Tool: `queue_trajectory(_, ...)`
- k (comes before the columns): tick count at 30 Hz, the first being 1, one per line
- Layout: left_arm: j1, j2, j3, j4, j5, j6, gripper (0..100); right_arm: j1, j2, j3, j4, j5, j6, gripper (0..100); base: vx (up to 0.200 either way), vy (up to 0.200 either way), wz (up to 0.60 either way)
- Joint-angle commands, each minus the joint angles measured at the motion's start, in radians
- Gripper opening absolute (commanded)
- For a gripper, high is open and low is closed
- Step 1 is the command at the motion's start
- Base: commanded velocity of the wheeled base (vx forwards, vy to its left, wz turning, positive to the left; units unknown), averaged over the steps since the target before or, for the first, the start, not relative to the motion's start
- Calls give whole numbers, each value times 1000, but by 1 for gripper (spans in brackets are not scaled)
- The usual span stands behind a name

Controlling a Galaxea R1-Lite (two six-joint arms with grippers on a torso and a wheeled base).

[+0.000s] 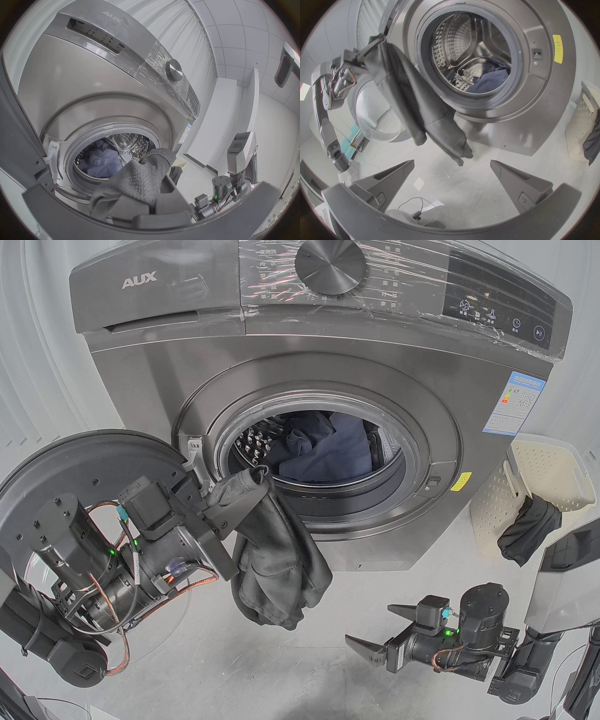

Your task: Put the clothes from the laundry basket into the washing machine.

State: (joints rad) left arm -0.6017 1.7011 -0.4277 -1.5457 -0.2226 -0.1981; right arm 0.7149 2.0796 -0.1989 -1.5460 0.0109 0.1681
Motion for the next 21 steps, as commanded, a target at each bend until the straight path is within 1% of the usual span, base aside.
queue_trajectory(1, 0, -1, -3, -1, 0, 0, 0, 31, 30, 3, 0, 0, -1, 100, 0, 0, 0)
queue_trajectory(4, -1, -3, -2, -1, -1, 0, 0, 46, 22, -48, 0, 1, 1, 100, 0, 0, 0)
queue_trajectory(7, -1, -3, 1, -1, -6, 2, 0, 46, 20, -103, 0, 1, -2, 100, 0, 0, 0)
queue_trajectory(10, 0, -3, 4, -1, -8, 3, 0, 41, 24, -163, 0, 1, -10, 100, 0, 0, 0)
queue_trajectory(11, 0, -8, 6, -1, -9, 3, 0, 34, 27, -200, 0, 1, -15, 100, 0, 0, 0)
queue_trajectory(13, 0, -9, 6, -1, -9, 3, 0, 26, 27, -232, 0, 1, -18, 100, 0, 0, 0)
queue_trajectory(16, 0, -9, 9, -2, -11, 5, 0, -3, 25, -251, 0, 1, -25, 100, 0, 0, 0)
queue_trajectory(21, 0, -9, 12, -2, -12, 5, 0, -61, 5, -249, 0, 9, -36, 100, 0, 0, 0)
